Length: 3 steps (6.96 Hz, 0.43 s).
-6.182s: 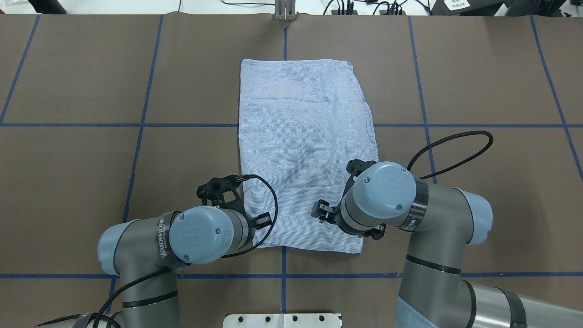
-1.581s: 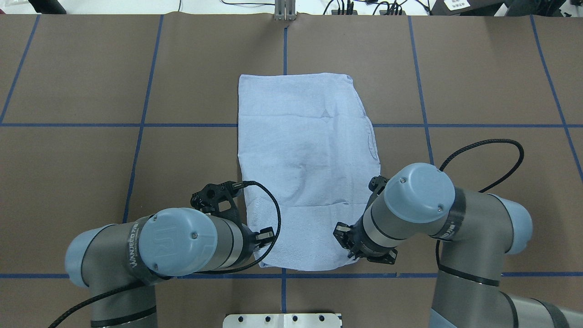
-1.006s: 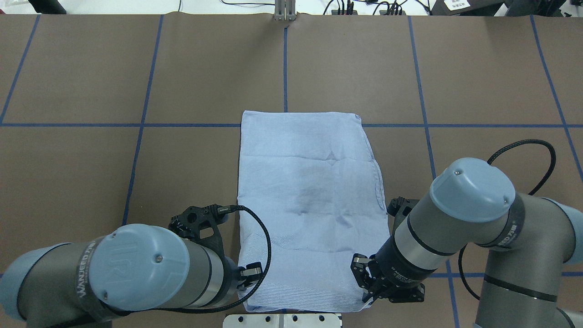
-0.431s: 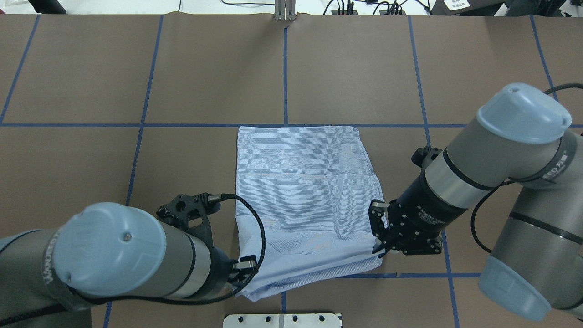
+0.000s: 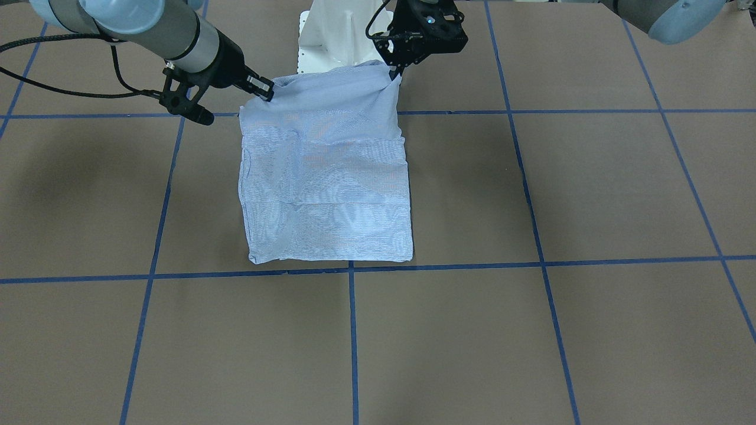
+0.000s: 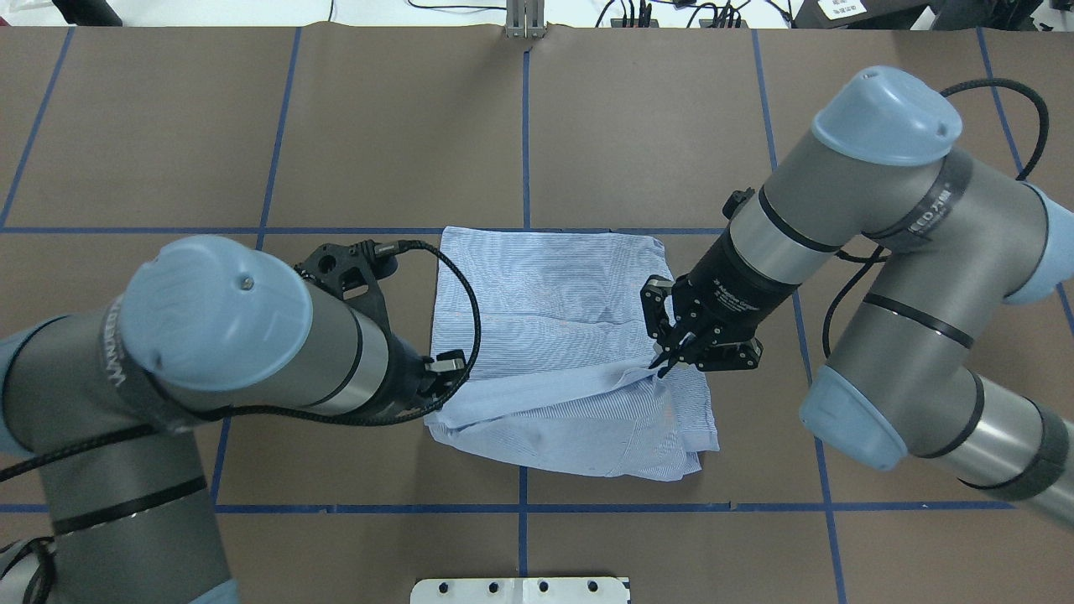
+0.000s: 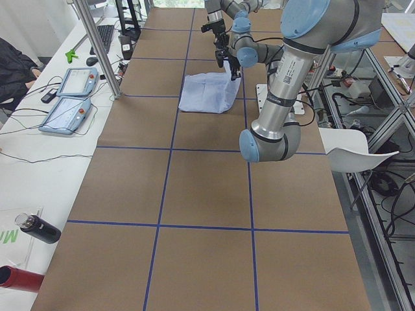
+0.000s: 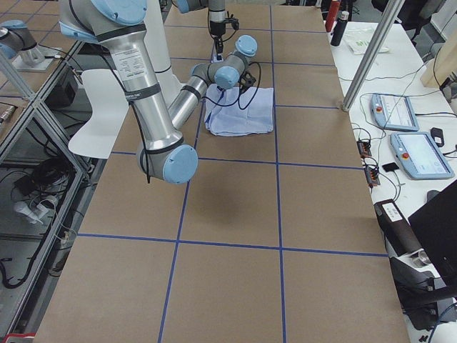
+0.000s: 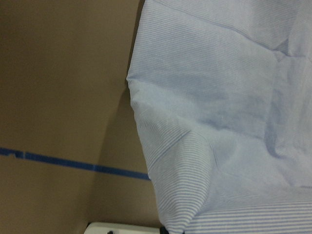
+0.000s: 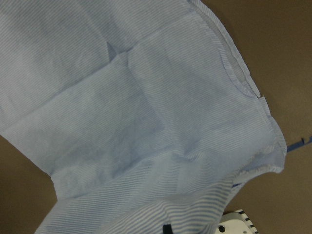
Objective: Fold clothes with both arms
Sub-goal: 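Lift the near edge with both grippers and fold it toward the far edge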
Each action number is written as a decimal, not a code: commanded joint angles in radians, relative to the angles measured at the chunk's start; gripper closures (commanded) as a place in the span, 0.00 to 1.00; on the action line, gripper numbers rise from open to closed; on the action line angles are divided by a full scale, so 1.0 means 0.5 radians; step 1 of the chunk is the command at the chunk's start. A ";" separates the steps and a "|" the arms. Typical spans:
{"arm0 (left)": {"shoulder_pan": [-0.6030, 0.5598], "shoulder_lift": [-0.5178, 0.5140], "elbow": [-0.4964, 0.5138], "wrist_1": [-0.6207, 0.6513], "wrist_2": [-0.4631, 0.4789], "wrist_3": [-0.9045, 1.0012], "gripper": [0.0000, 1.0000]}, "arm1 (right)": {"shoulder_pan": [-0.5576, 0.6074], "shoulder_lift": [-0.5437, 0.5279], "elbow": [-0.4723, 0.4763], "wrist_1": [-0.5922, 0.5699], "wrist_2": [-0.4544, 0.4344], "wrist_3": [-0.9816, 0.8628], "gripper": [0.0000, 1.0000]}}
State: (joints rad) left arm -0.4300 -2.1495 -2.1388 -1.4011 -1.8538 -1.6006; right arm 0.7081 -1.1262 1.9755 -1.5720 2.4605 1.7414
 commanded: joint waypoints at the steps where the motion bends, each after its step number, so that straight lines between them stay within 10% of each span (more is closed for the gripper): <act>1: -0.118 -0.054 0.340 -0.304 0.001 0.017 1.00 | 0.111 0.053 -0.134 0.002 -0.025 -0.083 1.00; 3: -0.222 -0.179 0.665 -0.495 0.004 0.017 1.00 | 0.164 0.175 -0.378 0.005 -0.028 -0.166 1.00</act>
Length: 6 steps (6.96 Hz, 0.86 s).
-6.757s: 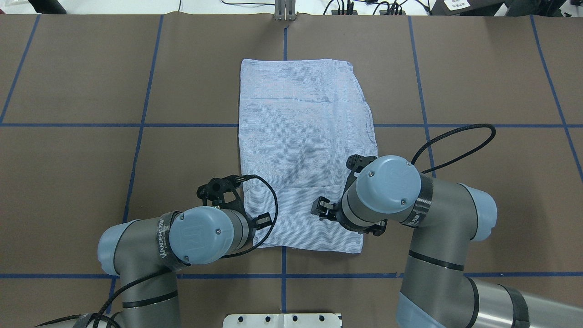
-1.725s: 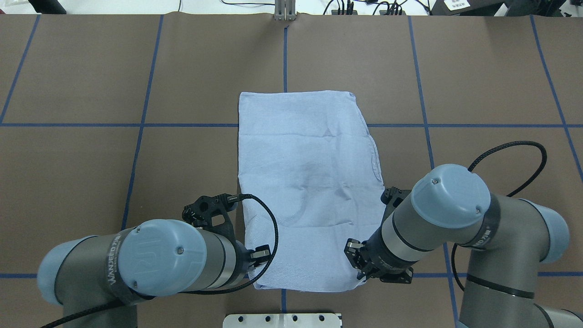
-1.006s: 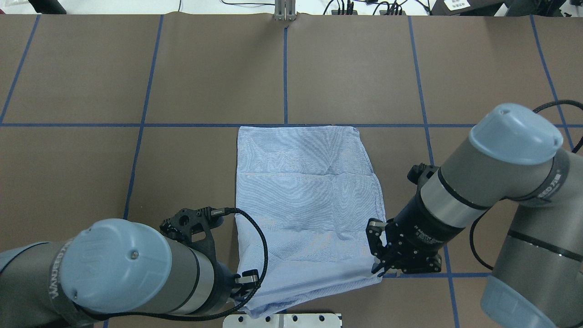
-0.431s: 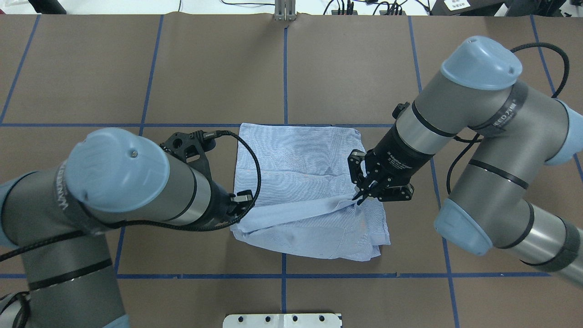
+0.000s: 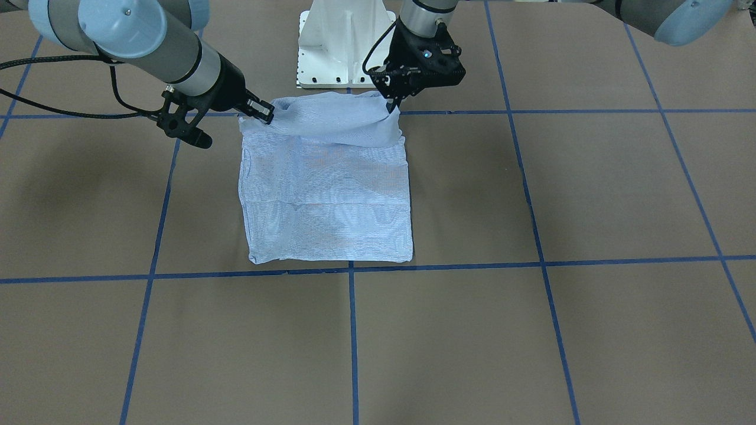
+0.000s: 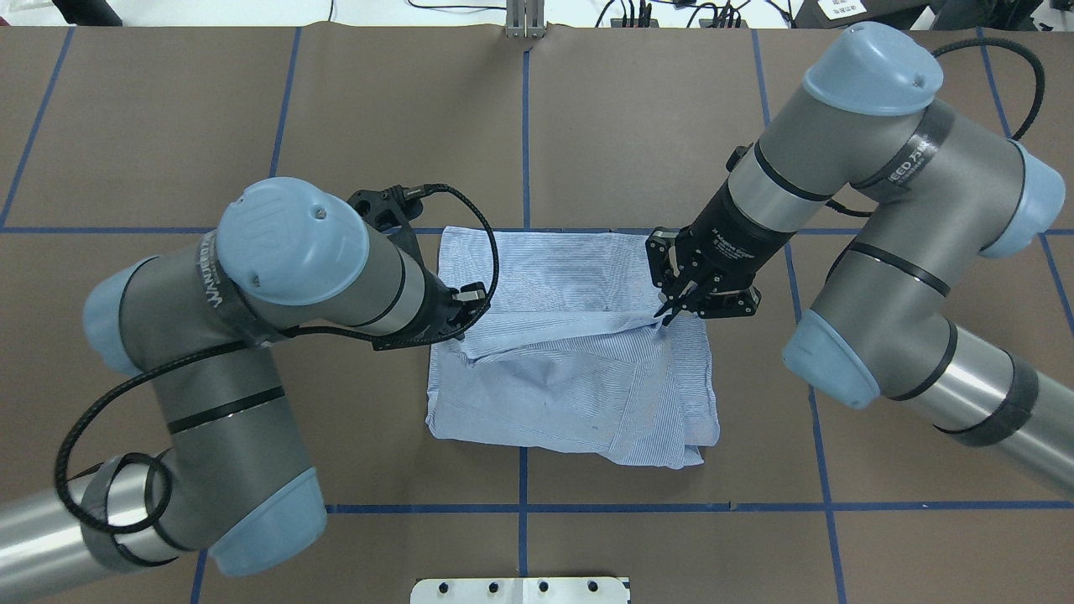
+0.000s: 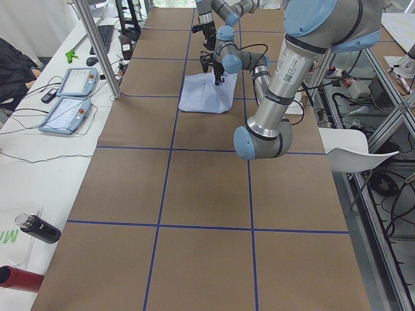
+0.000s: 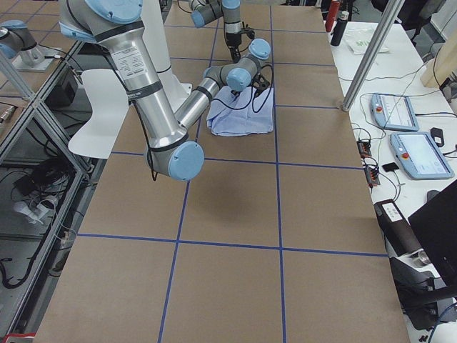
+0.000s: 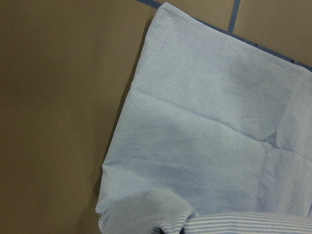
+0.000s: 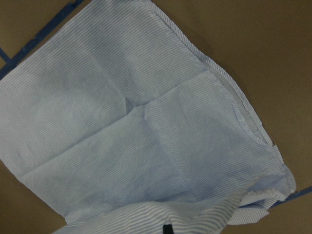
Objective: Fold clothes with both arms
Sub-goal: 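Lift the near edge with both grippers and fold it toward the far edge, then lay the folded edge down near the far edge and open both grippers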
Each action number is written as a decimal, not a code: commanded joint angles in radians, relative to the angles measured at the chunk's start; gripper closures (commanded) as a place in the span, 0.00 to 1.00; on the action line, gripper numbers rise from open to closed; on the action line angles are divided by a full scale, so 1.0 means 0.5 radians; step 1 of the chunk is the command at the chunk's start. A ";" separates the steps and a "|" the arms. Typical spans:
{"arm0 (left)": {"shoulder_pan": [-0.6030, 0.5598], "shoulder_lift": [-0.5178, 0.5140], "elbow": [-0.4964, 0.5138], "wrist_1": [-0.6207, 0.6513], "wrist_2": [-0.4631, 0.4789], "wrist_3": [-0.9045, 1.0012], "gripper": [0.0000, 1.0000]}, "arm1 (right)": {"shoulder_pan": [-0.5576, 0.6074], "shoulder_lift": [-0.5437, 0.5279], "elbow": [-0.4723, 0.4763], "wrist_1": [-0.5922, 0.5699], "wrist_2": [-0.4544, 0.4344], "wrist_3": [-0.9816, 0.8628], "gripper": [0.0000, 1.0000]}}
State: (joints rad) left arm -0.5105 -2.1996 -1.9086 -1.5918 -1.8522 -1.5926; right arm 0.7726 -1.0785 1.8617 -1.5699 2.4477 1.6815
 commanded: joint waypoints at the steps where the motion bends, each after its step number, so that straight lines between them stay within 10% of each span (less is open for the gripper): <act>1: -0.120 -0.147 0.355 -0.190 0.001 0.001 1.00 | 0.038 0.174 -0.304 0.004 -0.008 -0.062 1.00; 6: -0.277 -0.181 0.832 -0.694 0.004 -0.002 1.00 | 0.090 0.481 -0.902 0.135 -0.112 -0.231 1.00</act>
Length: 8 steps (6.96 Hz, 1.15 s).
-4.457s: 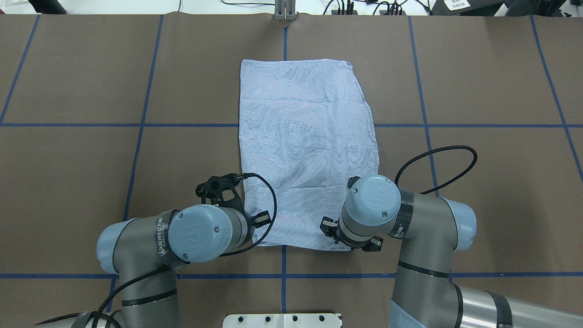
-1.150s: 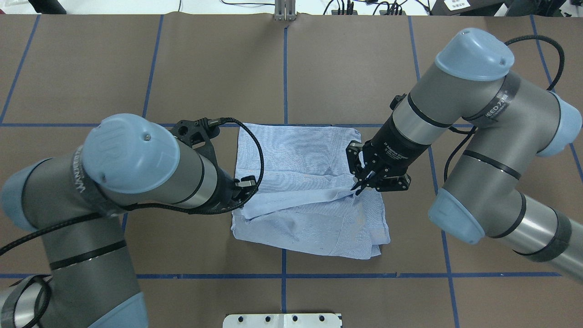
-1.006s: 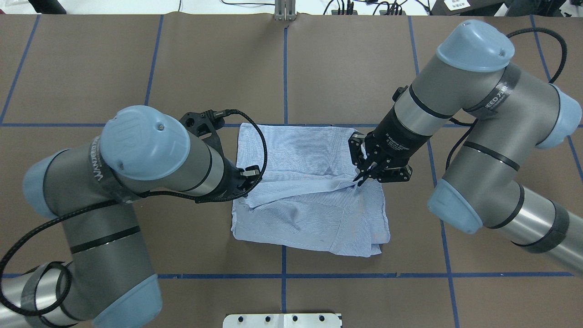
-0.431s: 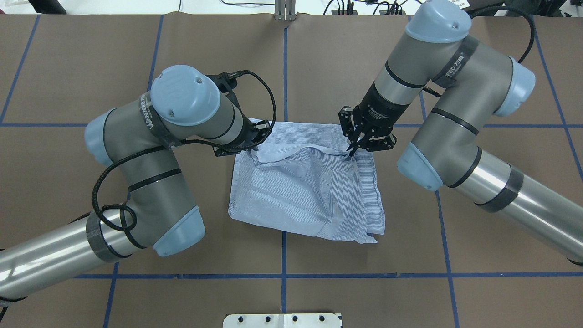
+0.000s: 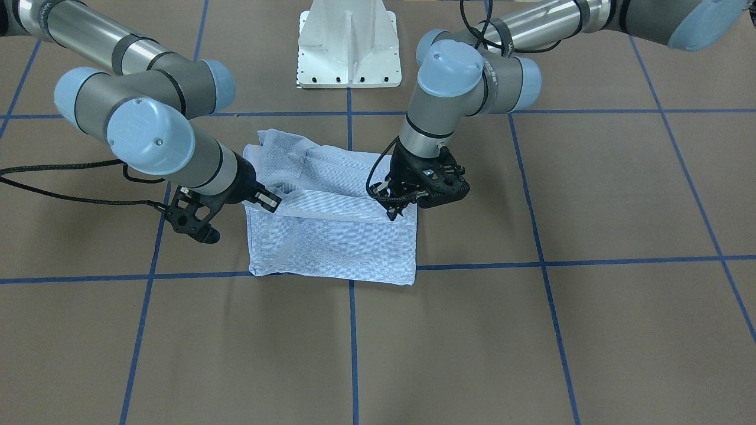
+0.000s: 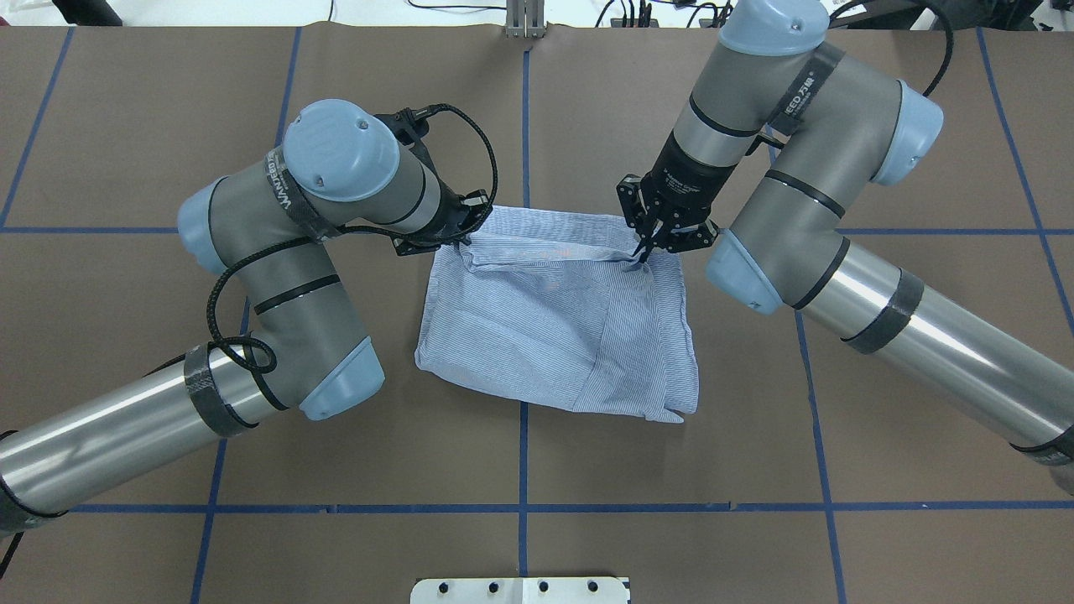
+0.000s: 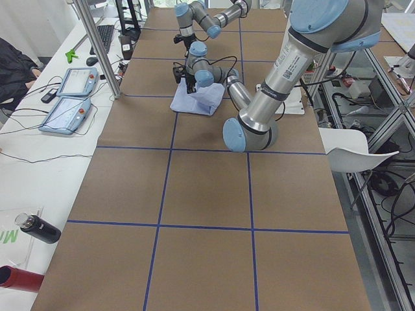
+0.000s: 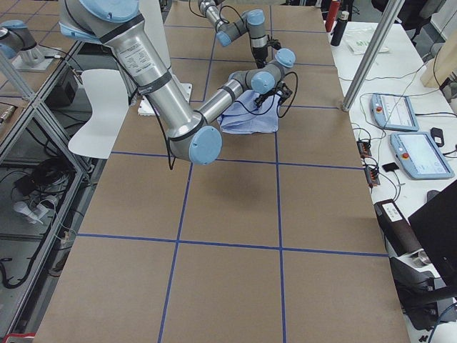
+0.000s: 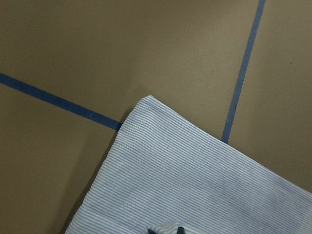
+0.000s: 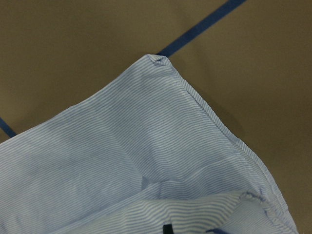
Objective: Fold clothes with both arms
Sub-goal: 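Lay the folded edge down near the far edge and open both grippers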
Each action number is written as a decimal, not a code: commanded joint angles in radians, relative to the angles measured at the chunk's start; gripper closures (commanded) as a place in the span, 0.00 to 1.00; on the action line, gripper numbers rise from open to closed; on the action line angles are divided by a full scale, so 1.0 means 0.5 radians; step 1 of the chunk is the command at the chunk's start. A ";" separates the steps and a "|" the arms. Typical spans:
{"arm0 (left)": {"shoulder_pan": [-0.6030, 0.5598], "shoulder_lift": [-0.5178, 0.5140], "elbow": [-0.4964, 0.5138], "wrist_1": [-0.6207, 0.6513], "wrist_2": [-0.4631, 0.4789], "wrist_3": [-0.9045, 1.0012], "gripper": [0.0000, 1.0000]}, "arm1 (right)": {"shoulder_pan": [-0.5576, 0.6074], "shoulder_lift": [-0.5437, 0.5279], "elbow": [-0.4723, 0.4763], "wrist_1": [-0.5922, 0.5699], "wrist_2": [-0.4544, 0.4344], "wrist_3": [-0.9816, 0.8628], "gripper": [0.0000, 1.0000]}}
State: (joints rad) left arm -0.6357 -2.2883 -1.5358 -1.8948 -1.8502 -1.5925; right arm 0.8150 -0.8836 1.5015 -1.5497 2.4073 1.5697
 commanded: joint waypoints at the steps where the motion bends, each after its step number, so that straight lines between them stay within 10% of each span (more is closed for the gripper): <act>1: -0.035 -0.004 0.099 -0.091 0.000 -0.015 1.00 | 0.005 0.156 -0.344 0.236 -0.032 -0.004 1.00; 5: -0.066 -0.104 0.478 -0.434 0.040 -0.058 1.00 | 0.005 0.248 -0.564 0.308 -0.102 -0.010 1.00; 6: -0.066 -0.160 0.543 -0.444 0.098 -0.073 1.00 | 0.005 0.249 -0.570 0.338 -0.102 -0.010 0.85; 7: -0.072 -0.163 0.544 -0.447 0.099 -0.073 0.86 | -0.001 0.246 -0.582 0.384 -0.111 -0.007 0.02; 8: -0.103 -0.163 0.544 -0.462 0.099 -0.073 0.15 | 0.002 0.239 -0.594 0.387 -0.148 -0.010 0.00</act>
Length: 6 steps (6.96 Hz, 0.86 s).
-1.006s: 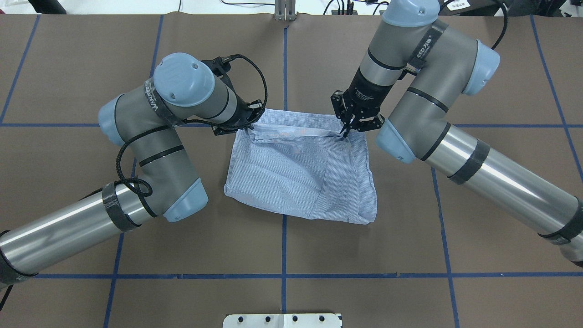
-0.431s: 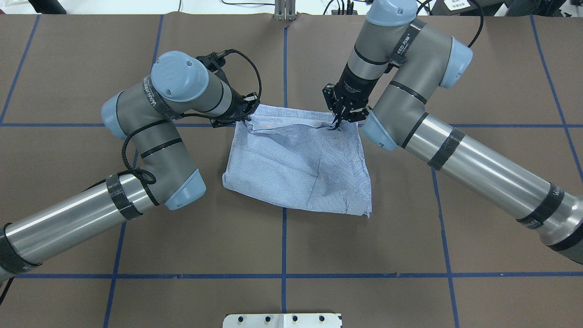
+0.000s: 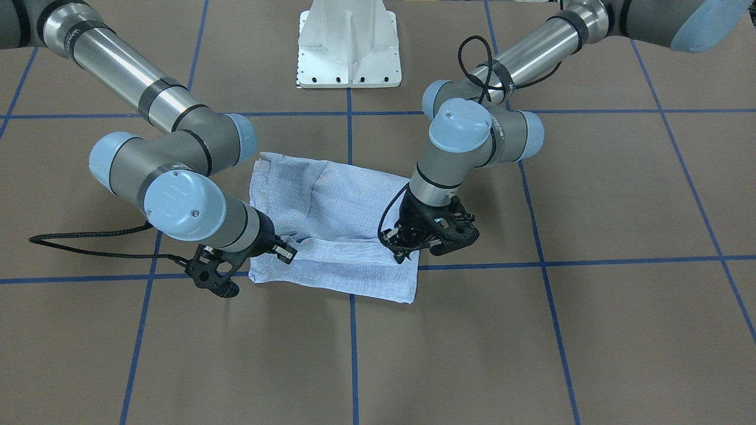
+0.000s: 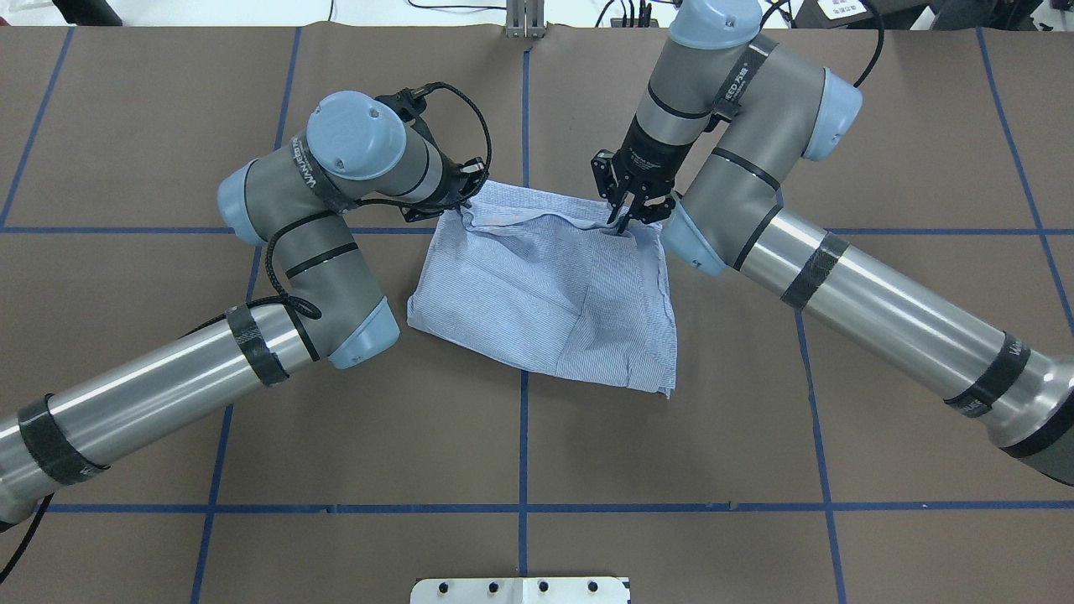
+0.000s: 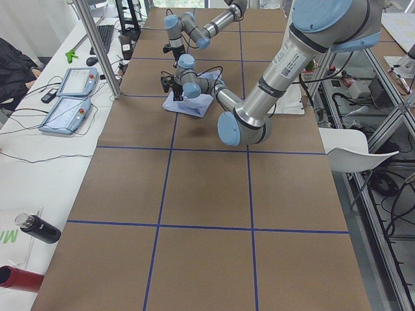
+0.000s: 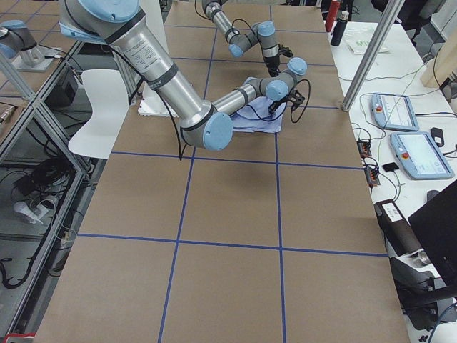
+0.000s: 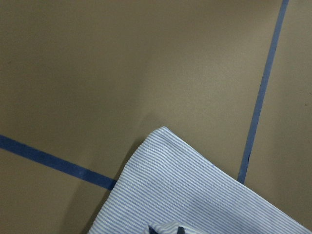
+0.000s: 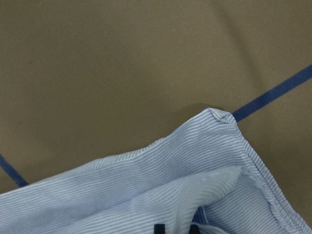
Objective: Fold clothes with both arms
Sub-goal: 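Lay the folded edge down near the far edge and open both grippers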
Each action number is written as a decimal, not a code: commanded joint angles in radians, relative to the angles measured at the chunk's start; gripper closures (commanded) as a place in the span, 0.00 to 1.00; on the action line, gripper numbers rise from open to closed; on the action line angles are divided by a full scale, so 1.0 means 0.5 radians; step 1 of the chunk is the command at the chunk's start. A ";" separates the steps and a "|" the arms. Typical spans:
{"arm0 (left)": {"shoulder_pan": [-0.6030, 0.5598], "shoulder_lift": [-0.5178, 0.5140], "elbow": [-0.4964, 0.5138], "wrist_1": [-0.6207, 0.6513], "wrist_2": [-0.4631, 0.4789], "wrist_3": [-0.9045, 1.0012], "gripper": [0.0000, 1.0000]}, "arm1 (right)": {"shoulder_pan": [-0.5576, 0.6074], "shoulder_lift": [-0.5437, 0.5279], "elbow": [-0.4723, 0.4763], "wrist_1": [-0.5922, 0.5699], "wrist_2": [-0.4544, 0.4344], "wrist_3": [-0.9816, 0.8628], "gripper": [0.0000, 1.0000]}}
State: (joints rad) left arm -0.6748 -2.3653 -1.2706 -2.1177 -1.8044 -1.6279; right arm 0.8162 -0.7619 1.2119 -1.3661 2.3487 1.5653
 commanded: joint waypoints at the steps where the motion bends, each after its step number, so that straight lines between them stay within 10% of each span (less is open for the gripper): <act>1: -0.082 -0.015 0.013 -0.023 0.001 -0.009 0.01 | 0.012 -0.004 -0.015 0.032 -0.028 -0.004 0.00; 6: -0.270 0.042 0.010 0.026 -0.223 0.040 0.00 | -0.180 -0.072 0.215 0.296 -0.232 0.091 0.00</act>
State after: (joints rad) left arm -0.7938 -2.3586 -1.2642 -2.1071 -1.9013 -1.6133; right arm 0.7888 -0.7950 1.2955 -1.2125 2.2865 1.6030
